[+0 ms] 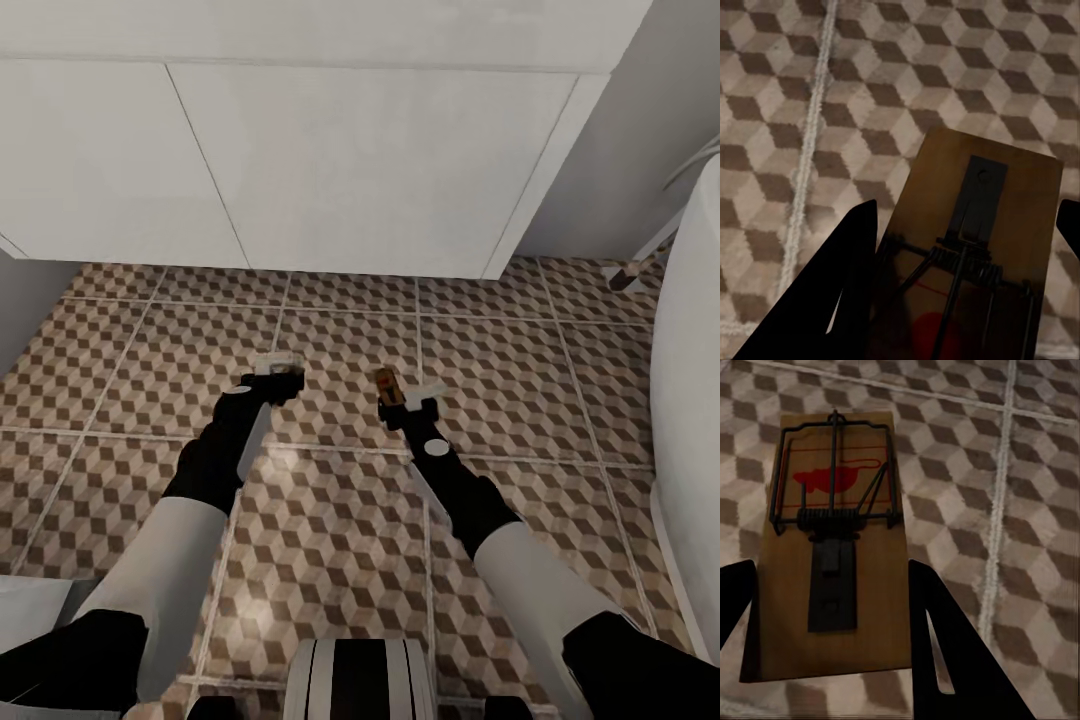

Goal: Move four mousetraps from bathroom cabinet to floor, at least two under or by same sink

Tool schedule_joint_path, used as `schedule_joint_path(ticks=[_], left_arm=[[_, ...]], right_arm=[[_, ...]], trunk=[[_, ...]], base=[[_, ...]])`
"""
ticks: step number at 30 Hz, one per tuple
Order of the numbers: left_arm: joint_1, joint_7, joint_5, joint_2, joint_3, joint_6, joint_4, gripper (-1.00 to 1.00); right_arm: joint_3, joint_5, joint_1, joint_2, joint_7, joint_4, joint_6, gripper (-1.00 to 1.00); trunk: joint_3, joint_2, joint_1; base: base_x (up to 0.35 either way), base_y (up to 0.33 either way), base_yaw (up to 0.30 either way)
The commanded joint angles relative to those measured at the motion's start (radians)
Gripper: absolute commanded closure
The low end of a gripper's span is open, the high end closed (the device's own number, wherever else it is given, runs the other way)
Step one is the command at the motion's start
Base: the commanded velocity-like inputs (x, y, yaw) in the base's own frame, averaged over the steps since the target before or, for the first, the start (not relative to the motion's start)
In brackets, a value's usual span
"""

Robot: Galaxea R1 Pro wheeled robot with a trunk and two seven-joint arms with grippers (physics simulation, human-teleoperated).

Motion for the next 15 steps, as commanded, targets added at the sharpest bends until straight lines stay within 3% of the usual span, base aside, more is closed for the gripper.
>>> schedule_joint_path(ticks=[1,5,11,14,15], left_arm=[[-0.016,0.006,0.000,0.000,-0.002,0.021,0.007,1.00],[-0.079,0.014,0.000,-0.001,-0.002,0.045,0.094,1.00],[-0.177,0.033,0.002,-0.014,-0.002,0.047,0.237,1.00],[-0.191,0.036,0.003,-0.017,-0.003,0.013,0.265,1.00],[-0.193,0.036,0.004,-0.017,-0.003,-0.026,0.276,1.00]], right_arm=[[0.005,-0.008,-0.003,-0.003,-0.012,-0.005,0.030,1.00],[0.005,-0.009,-0.013,-0.011,-0.009,-0.010,0.096,1.00],[0.004,-0.010,-0.053,-0.013,-0.007,-0.012,0.116,1.00],[0.004,-0.011,-0.060,-0.015,-0.004,-0.012,0.114,1.00],[0.005,-0.012,-0.061,-0.017,-0.002,-0.012,0.112,1.00]], trunk=[[-0.001,0.000,0.000],[-0.001,0.000,0.000],[-0.001,0.000,0.000],[-0.001,0.000,0.000],[-0.001,0.000,0.000]], base=[[0.000,0.000,0.000],[0.000,0.000,0.000],[0.000,0.000,0.000],[0.000,0.000,0.000],[0.000,0.000,0.000]])
